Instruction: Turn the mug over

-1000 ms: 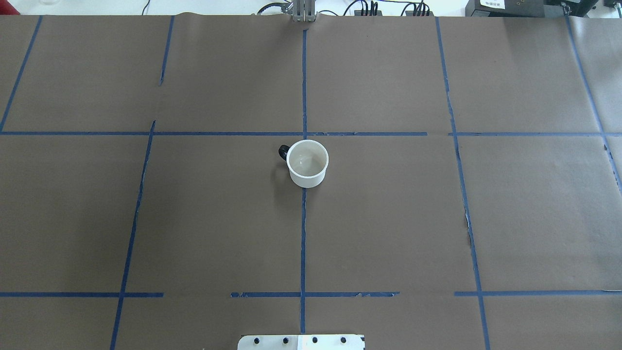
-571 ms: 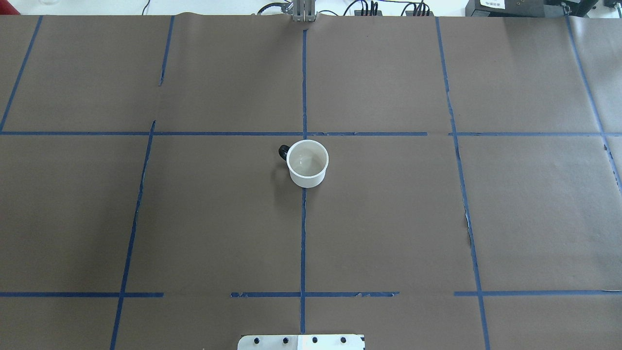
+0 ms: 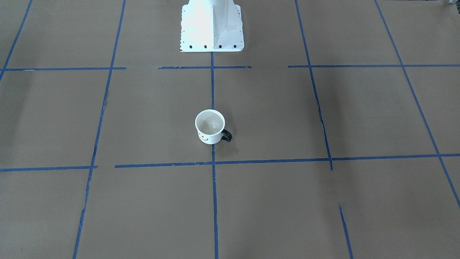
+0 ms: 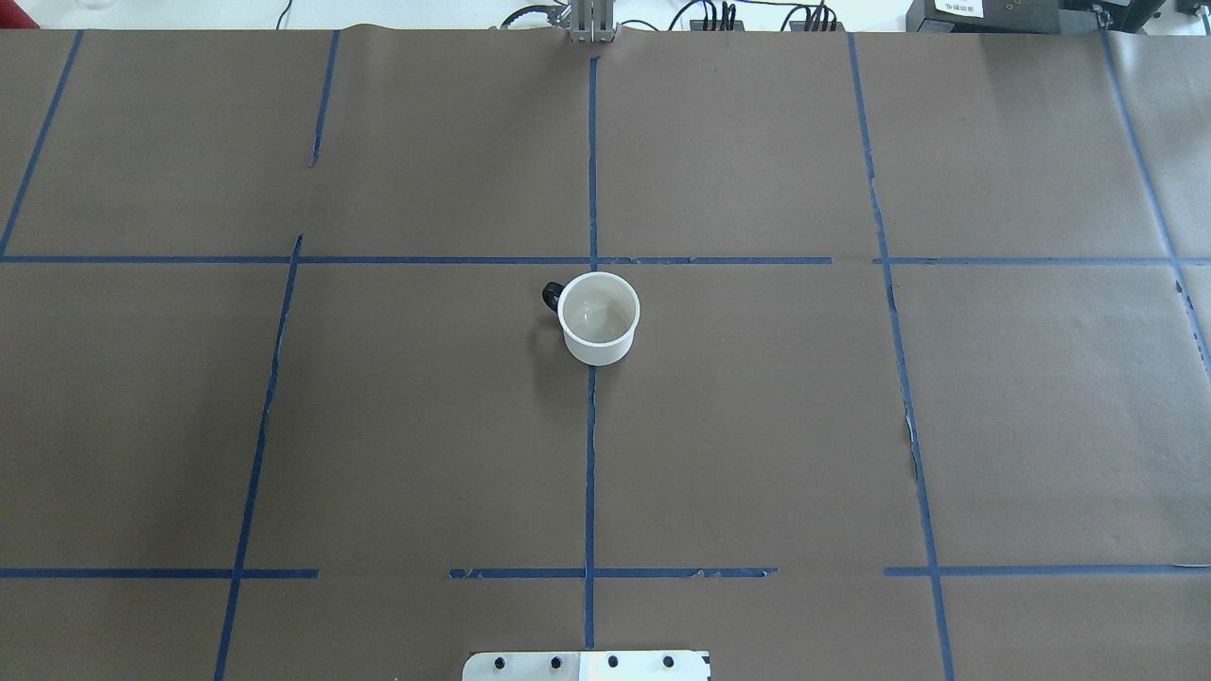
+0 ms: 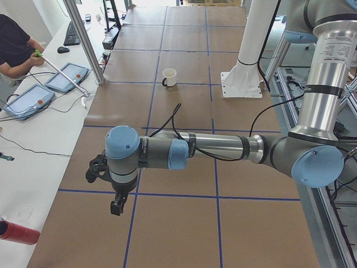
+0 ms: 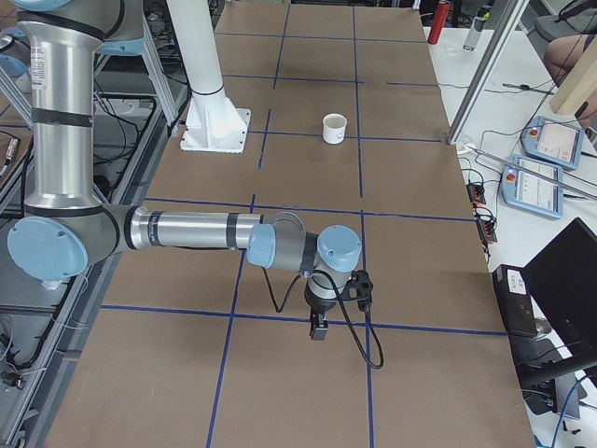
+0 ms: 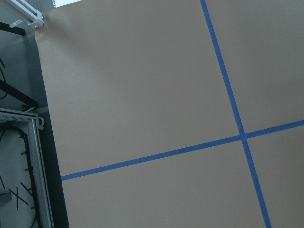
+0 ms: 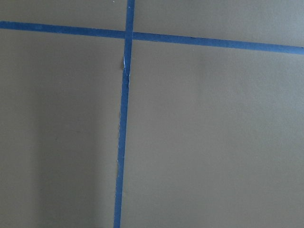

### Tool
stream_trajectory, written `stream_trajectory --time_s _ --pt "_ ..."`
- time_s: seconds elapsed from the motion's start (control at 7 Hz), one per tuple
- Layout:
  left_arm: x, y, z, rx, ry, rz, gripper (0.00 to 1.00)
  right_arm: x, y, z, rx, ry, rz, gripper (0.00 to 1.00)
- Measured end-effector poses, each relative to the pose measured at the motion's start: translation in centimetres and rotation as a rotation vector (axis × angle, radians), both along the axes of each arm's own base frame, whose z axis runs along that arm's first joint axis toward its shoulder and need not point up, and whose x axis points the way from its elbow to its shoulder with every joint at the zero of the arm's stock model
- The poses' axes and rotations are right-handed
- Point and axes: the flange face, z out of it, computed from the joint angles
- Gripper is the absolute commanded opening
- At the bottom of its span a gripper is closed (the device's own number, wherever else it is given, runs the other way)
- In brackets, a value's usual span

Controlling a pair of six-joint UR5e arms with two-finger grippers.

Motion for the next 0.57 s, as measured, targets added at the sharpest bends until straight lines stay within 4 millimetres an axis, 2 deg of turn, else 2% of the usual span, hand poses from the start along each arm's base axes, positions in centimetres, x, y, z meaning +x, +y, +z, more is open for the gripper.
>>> stream_trajectory --time_s 0.57 --pt "0.05 -0.13 -0.75 0.016 0.006 -0.006 1.0 0.0 0.0 0.0 0.0 0.0 0.0 1.0"
